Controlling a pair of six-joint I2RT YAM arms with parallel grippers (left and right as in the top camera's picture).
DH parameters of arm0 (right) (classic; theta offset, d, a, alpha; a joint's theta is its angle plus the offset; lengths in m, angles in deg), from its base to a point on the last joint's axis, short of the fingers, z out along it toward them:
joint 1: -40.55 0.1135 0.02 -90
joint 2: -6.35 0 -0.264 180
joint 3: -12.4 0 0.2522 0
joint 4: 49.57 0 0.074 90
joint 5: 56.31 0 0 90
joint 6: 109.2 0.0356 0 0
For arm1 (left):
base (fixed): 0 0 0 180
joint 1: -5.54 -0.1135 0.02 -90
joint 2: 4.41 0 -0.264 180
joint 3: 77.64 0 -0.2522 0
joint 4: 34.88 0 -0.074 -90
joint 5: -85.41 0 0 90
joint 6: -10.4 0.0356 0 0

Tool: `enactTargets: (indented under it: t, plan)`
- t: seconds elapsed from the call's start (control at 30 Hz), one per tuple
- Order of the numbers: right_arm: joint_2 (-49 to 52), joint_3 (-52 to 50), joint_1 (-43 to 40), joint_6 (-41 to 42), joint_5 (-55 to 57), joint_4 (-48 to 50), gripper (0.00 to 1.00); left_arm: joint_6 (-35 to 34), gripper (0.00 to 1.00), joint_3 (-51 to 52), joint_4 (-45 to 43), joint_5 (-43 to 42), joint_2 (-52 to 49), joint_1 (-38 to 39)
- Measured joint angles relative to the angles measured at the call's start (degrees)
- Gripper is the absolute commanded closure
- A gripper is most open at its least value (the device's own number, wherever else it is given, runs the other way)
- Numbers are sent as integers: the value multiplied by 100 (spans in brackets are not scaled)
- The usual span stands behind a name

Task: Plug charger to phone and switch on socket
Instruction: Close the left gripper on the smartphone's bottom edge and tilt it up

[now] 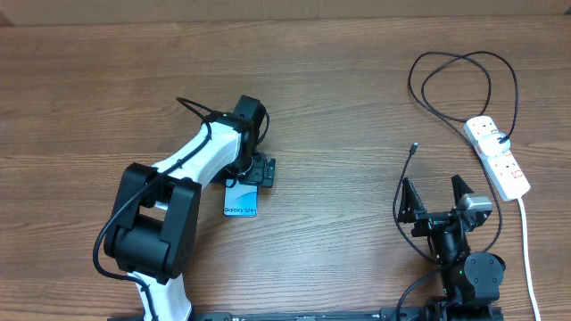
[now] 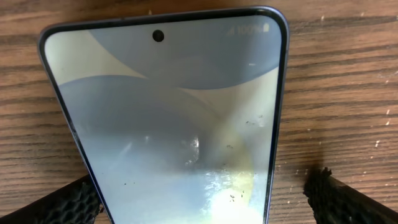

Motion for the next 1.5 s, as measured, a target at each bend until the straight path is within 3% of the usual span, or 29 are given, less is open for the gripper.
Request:
enactTargets:
  t: [0.37,0.4,0.47,0.53,0.9,1.5]
  plan:
    - [0,0,0,2,-4,0,0,-160,35,2,-57,-9,7,2]
    - [0,0,0,-2,-2,0,0,-175,32,2,-61,-2,9,4]
    - [0,0,0,2,-2,-2,0,-181,12,2,-61,-7,9,4]
    - [0,0,0,2,-2,-2,0,-208,0,15,-66,20,9,-11]
    - [0,0,0,2,0,0,0,-177,0,17,-7,11,9,-72]
    - [0,0,0,2,-2,-2,0,826,0,20,122,-28,9,-72]
